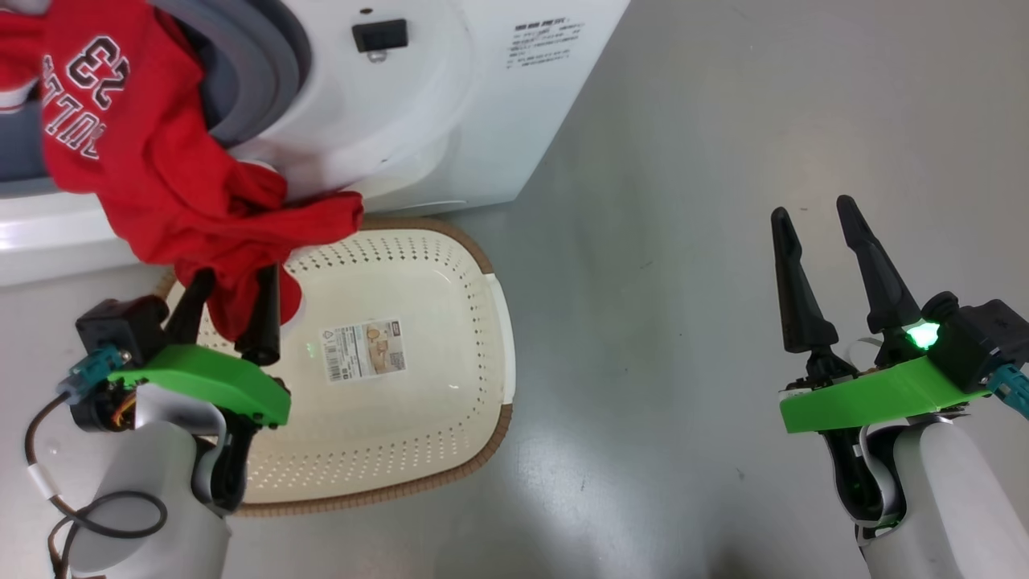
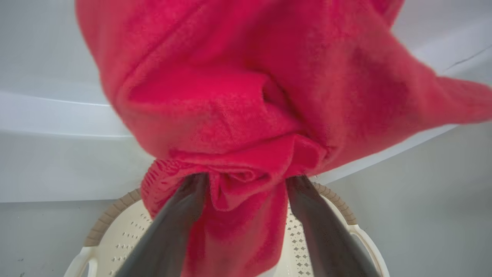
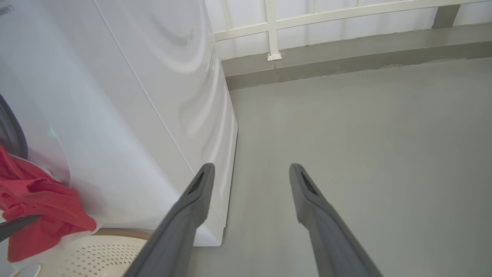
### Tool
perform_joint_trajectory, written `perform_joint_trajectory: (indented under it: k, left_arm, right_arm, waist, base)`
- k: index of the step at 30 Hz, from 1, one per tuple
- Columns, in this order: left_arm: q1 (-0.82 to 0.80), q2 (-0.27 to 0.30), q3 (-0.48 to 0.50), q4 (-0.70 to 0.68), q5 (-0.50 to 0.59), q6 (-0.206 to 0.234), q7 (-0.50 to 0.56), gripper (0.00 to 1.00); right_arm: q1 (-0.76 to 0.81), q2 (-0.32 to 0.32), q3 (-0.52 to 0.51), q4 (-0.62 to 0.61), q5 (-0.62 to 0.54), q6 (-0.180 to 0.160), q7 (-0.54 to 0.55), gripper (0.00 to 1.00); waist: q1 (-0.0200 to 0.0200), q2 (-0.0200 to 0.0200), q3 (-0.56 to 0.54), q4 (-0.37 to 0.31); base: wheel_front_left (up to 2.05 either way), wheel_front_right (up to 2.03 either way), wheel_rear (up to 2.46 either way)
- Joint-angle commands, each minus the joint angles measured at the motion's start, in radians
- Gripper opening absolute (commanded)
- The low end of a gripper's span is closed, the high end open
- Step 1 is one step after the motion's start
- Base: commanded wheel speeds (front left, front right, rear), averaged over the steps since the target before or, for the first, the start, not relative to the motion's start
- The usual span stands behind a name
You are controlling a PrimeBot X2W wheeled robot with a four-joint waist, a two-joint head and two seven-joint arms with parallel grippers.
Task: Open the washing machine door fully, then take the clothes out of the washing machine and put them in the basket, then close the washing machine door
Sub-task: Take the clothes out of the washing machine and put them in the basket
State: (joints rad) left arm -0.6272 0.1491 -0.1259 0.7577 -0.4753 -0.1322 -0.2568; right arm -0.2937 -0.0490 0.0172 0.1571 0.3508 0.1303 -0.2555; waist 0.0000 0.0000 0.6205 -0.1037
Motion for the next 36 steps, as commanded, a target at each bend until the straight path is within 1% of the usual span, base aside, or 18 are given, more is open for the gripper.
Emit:
perform_joint_trajectory:
  k: [1,6,11,12,13,15,23,29,36]
  left_arm:
    - [0.023,0.030,0.031,-0.029,-0.008,0.002,-0.005,1.00]
    - [0.058,0.021,0.058,-0.086,0.006,0.002,-0.005,1.00]
    - [0.112,0.000,0.111,-0.174,0.031,0.002,-0.005,1.00]
    - [0.112,0.000,0.111,-0.174,0.031,0.002,-0.005,1.00]
    - [0.138,-0.007,0.125,-0.215,0.051,0.002,-0.005,1.00]
    - [0.165,-0.012,0.133,-0.254,0.076,0.002,-0.005,1.00]
    - [0.261,-0.048,0.214,-0.397,0.111,0.002,-0.005,1.00]
    - [0.342,-0.075,0.248,-0.519,0.129,0.002,-0.005,1.00]
    - [0.428,-0.092,0.272,-0.632,0.135,0.002,-0.005,1.00]
  right_arm:
    - [0.012,-0.001,0.020,-0.019,-0.001,0.000,-0.006,1.00]
    - [0.021,-0.001,0.017,-0.018,-0.006,0.000,-0.006,1.00]
    - [0.032,-0.001,0.013,-0.015,-0.013,0.000,-0.006,1.00]
    - [0.032,-0.001,0.013,-0.015,-0.013,0.000,-0.006,1.00]
    - [0.037,-0.001,0.013,-0.013,-0.015,0.000,-0.006,1.00]
    - [0.041,-0.001,0.010,-0.011,-0.018,0.000,-0.006,1.00]
    - [0.060,-0.001,0.009,-0.005,-0.029,0.000,-0.006,1.00]
    - [0.072,-0.001,0.009,-0.001,-0.036,0.000,-0.006,1.00]
    - [0.080,-0.001,0.011,0.001,-0.040,0.000,-0.006,1.00]
  waist:
    - [0.0000,0.0000,-0.008,0.004]
    - [0.0000,0.0000,-0.029,0.011]
    - [0.0000,0.0000,-0.056,0.023]
    - [0.0000,0.0000,-0.056,0.023]
    - [0.0000,0.0000,-0.066,0.027]
    - [0.0000,0.0000,-0.076,0.033]
    - [0.0000,0.0000,-0.112,0.052]
    - [0.0000,0.0000,-0.130,0.063]
    - [0.0000,0.0000,-0.138,0.067]
  base:
    - [0.00,0.00,0.00]
    - [0.00,0.00,0.00]
    - [0.00,0.00,0.00]
    - [0.00,0.00,0.00]
    - [0.00,0.00,0.00]
    - [0.00,0.00,0.00]
    - [0.00,0.00,0.00]
    - [0.00,0.00,0.00]
    - [0.00,0.00,0.00]
